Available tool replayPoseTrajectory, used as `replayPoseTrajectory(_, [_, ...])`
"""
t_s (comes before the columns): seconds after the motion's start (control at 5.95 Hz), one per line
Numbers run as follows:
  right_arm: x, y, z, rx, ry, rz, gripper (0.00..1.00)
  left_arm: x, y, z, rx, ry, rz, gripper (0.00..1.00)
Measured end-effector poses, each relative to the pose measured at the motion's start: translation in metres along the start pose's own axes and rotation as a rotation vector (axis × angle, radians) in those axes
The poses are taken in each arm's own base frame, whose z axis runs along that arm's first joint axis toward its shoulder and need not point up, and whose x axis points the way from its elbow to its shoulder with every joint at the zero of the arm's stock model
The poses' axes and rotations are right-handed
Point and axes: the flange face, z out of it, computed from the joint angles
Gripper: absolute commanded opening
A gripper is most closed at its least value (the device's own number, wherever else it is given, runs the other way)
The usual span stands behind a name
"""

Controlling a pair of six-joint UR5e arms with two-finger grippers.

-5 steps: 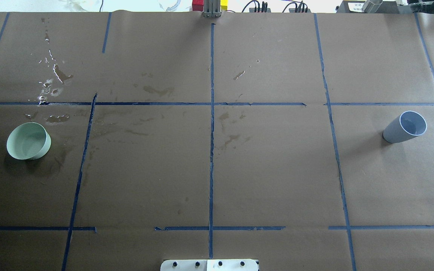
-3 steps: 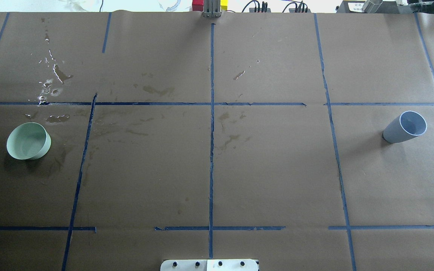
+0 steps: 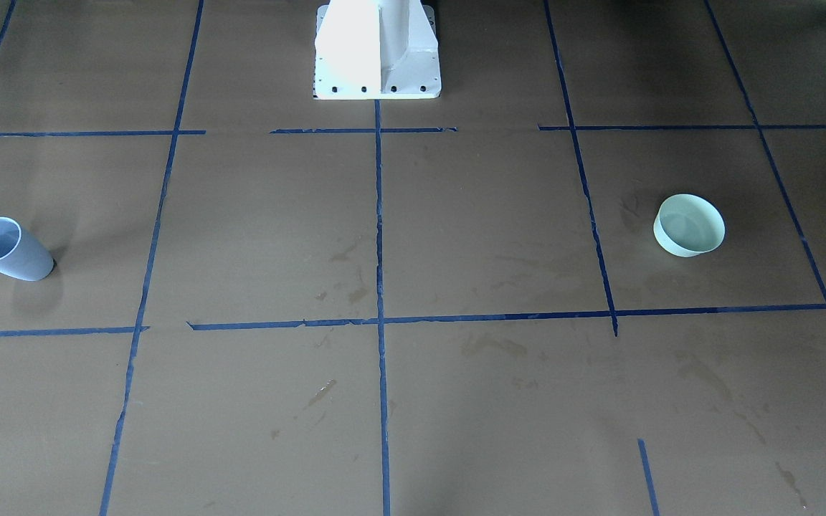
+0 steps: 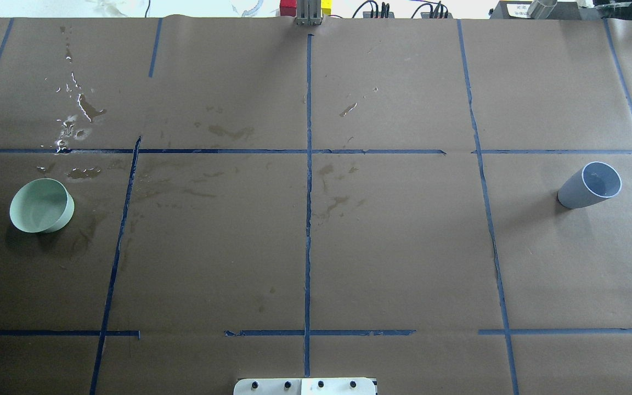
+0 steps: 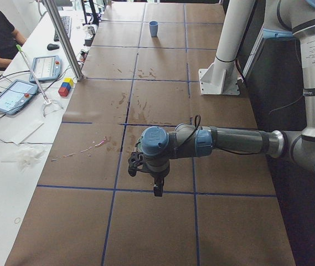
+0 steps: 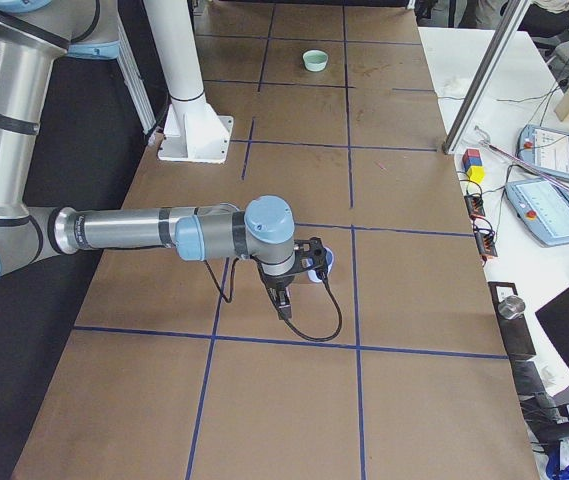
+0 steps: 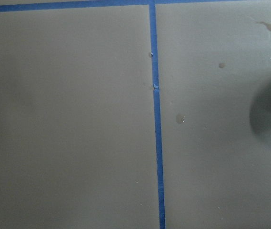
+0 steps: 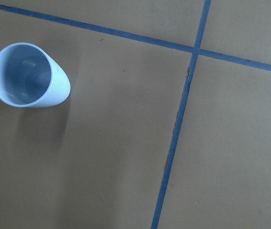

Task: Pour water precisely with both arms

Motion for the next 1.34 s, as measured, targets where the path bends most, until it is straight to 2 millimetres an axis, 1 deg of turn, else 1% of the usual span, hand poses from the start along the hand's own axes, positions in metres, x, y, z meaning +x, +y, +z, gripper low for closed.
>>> replayPoseTrajectory(0.84, [-0.003, -0.001, 0.003, 0.005, -0.03, -0.003, 1.0, -0.002, 0.001, 0.003, -0.001, 0.005, 0.006, 1.0])
replayPoseTrajectory(1.01, [-0.014, -0.009, 0.008, -0.002, -0.048, -0.035, 1.0, -0.002, 0.001, 0.003, -0.001, 0.005, 0.009, 1.0])
replayPoseTrajectory(1.18, [-0.027, -0.022, 0.02, -0.019, -0.056, -0.081, 1.0, -0.001, 0.001, 0.002, 0.001, 0.005, 0.012, 1.0])
replayPoseTrajectory(1.34, [-0.031, -0.029, 0.028, -0.033, -0.06, -0.097, 1.0, 0.0, 0.001, 0.001, 0.003, 0.005, 0.015, 1.0])
